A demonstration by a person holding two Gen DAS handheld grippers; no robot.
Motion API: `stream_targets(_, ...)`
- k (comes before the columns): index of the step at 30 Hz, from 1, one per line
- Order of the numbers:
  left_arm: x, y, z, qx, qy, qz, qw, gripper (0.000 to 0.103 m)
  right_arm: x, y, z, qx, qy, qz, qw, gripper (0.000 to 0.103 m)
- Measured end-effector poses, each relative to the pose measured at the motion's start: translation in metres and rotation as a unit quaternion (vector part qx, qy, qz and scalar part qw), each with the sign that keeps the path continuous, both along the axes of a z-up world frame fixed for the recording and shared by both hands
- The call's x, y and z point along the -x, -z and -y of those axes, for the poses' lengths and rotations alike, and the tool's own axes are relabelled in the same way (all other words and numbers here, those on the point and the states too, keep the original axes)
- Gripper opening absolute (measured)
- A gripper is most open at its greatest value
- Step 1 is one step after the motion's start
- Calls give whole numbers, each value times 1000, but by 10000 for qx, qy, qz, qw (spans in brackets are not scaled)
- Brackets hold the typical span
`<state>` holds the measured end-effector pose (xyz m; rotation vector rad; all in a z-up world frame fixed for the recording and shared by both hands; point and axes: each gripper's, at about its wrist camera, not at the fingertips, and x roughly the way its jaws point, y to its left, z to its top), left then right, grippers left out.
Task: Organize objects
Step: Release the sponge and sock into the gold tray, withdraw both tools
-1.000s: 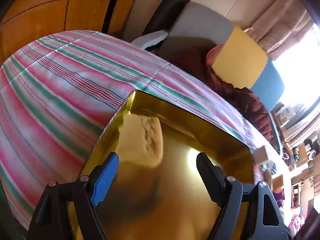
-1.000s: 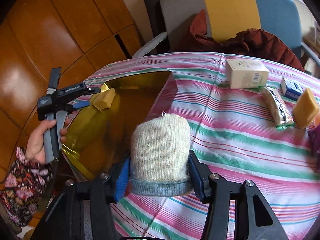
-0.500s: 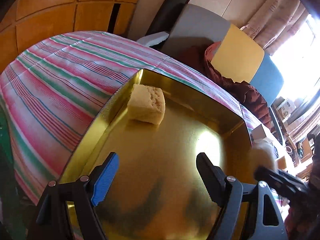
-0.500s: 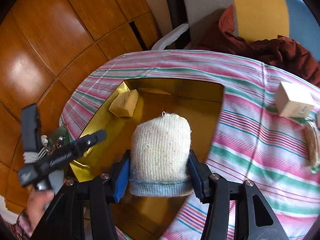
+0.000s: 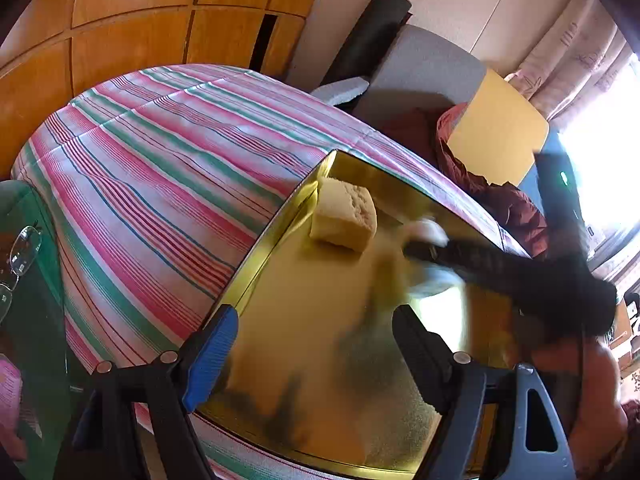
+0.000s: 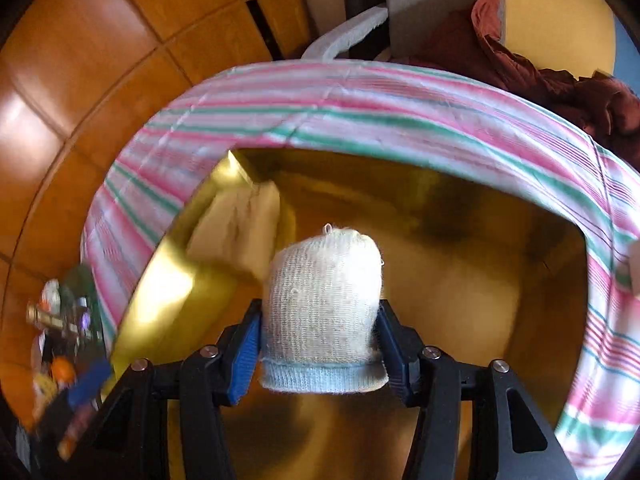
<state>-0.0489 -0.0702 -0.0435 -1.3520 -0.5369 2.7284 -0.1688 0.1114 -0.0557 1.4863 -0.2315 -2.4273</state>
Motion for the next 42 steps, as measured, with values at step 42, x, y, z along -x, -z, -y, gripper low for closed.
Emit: stream_targets(42, -67, -20, -133, 9, 2105, -862, 9738, 81, -169, -46, -169, -1009, 1015, -1271, 9815, 86)
